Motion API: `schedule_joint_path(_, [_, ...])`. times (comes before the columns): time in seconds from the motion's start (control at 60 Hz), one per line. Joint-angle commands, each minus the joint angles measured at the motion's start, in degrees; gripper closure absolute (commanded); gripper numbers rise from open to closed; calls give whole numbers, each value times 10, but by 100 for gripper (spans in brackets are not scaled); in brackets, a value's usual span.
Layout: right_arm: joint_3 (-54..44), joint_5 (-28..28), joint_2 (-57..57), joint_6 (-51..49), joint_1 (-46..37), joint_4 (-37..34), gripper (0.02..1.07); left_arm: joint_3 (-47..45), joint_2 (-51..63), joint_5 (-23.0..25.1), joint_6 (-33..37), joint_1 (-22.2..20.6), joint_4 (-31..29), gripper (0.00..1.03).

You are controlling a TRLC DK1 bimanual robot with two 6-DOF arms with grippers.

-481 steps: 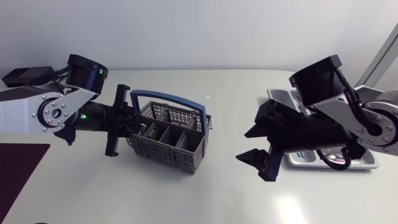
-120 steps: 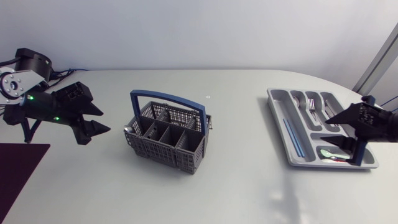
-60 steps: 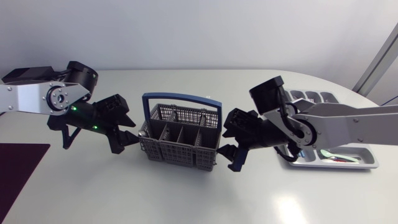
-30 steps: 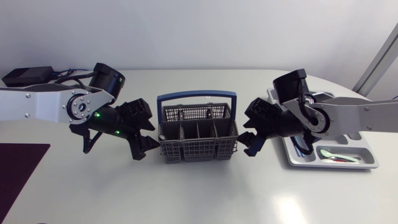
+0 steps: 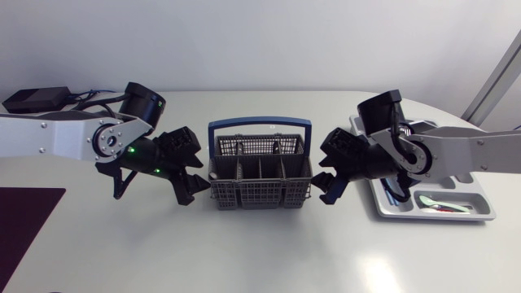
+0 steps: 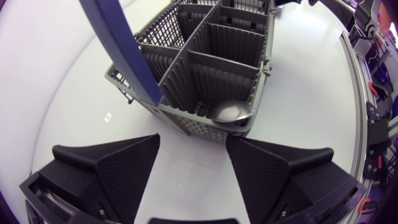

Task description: Unload the cutlery basket into the drawer organizer.

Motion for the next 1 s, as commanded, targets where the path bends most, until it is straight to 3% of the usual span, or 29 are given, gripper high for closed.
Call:
schedule_joint_path(0.0, [-13,-6,-16,3,24,7,37,15,10,12,-18,1,16,28])
schedule_joint_path(0.117, [-13,13,-31,2,31,-1,37,13,7,12,-21,4,19,27])
schedule_joint_path(0.283, [-25,96,-83,-5,36,-22,37,-18,-39,12,-21,31,19,23])
schedule_joint_path(0.55, [14,166,-164,54,143,-114,37,-82,-143,18,-19,66,13,20])
schedule_joint_path(0.767, [103,195,-102,134,246,-151,37,-115,-172,22,-18,71,10,20])
schedule_joint_path(0.983, [171,209,-9,172,289,-154,37,-142,-185,43,-10,95,13,20])
